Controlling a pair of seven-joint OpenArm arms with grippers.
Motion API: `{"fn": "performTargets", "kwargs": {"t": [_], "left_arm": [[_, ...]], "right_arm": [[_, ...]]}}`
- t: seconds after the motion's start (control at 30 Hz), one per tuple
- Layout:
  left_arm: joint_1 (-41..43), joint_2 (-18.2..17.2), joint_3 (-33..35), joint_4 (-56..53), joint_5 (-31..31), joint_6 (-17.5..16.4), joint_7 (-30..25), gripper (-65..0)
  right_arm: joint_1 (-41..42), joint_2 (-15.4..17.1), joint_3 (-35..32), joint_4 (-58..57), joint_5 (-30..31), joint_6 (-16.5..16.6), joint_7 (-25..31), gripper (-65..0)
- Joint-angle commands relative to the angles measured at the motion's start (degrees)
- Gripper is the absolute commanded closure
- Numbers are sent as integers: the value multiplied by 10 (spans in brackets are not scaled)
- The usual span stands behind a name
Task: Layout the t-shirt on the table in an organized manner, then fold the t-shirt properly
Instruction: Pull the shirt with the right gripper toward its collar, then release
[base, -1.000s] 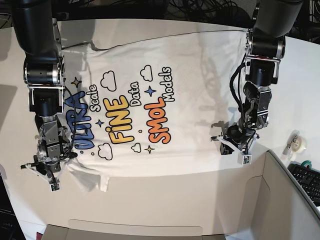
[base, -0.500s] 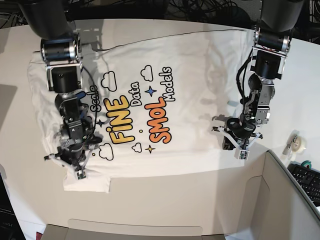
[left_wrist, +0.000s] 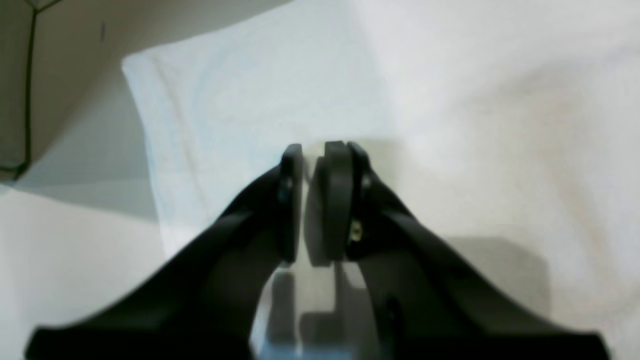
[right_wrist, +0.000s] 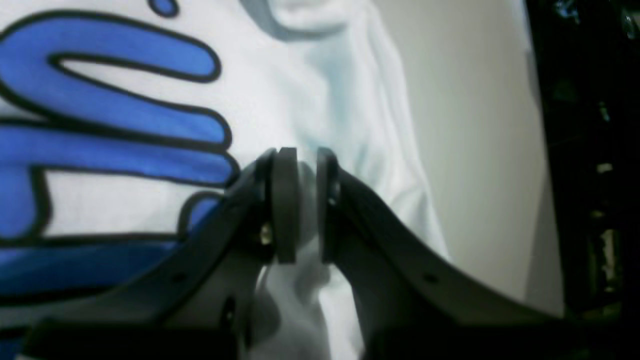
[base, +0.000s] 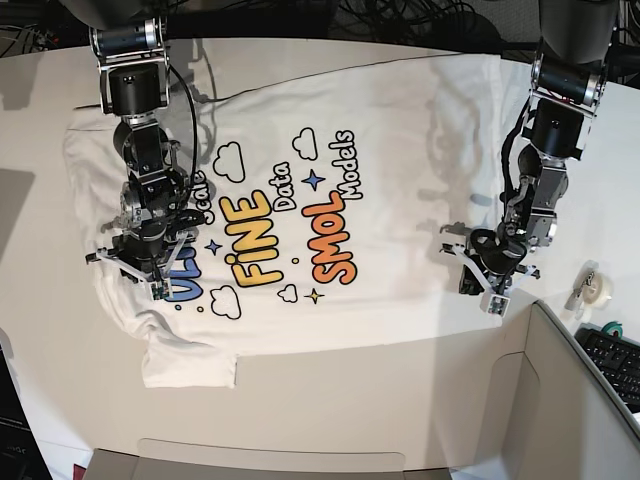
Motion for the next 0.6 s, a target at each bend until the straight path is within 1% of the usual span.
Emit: {"fn": "performTargets", "kwargs": {"t": [0.0,0.07,0.17,0.27,0.33,0.37,0.47,0.5,0.57], "left_arm": [[3,-6,5,-14,31,19,78,-67],[2,-4,3,-14,31,19,77,-67],[2,-3,-3,12,29,19,77,-69],[2,-3,-68,69,29,19,85,-71],[5,9,-130,108,29,19,102,-84],[5,14,-155,128,29,18,119,-98],[10,25,-226,212,29,18,218,-161],[22,30,-246,244,29,18,249,-175],[53,42,-282,323,28,17,304,-192]], "right_arm": [[-5,1,2,9,3,3,-13,-74],[-29,1,22,40,3,3,-13,-74],[-63,-6,89,116,5,3,-19,-76],[-72,-18,145,195,5,3,-58,-76],[-73,-20,173,245,5,3,-80,-77],[-74,-18,181,267,5,3,-92,-77],[-82,-17,204,340,5,6,-129,-78],[-94,-16,216,366,5,15,-141,-83],[-117,-11,251,422,6,60,-160,-110]]}}
